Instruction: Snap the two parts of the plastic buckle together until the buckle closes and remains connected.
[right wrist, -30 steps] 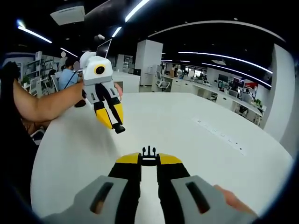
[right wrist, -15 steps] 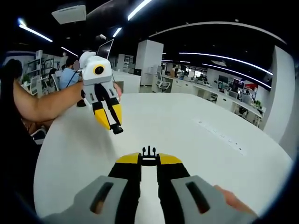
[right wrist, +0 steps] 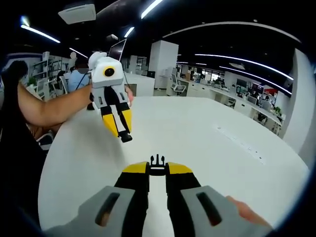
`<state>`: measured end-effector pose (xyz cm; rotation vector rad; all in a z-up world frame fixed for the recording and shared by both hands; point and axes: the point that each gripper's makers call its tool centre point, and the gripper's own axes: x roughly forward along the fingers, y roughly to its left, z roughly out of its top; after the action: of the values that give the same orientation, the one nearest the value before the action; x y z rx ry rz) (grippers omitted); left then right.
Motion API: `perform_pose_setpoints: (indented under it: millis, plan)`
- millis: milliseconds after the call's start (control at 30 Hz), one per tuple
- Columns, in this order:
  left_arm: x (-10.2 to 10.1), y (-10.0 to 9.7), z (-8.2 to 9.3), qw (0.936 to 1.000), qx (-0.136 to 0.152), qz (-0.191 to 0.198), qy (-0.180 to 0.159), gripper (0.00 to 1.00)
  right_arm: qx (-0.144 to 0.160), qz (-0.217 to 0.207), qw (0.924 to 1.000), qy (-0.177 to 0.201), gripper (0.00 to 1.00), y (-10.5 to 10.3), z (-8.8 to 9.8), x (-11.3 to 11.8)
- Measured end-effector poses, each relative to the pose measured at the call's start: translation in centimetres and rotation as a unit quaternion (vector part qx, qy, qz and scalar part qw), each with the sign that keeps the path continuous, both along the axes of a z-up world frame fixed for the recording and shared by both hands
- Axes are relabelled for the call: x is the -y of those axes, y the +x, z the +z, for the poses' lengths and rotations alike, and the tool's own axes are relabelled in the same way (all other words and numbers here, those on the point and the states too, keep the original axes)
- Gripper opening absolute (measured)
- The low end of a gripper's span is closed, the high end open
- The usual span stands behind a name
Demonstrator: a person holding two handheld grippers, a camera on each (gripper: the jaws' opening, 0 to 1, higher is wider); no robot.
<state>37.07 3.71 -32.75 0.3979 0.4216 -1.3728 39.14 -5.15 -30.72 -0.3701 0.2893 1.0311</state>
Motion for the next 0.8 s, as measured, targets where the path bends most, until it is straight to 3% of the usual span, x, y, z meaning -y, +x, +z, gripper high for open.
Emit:
perform_pose_setpoints:
  millis: [233,800]
  plan:
    - [-0.1,-1.0,-0.9,1.0,-0.005,-0.002,-0.001,0.11,-0.006,0.005,1.0,-0.003,0.12,-0.5,-1.1,-0.4]
    - [-0.2,-1.4,-1.4,0.9999,-0.015,-0.001,-0.005,0.11,-0.016,0.018,0.9997,-0.01,0.12,-1.6,-2.3,-0.6]
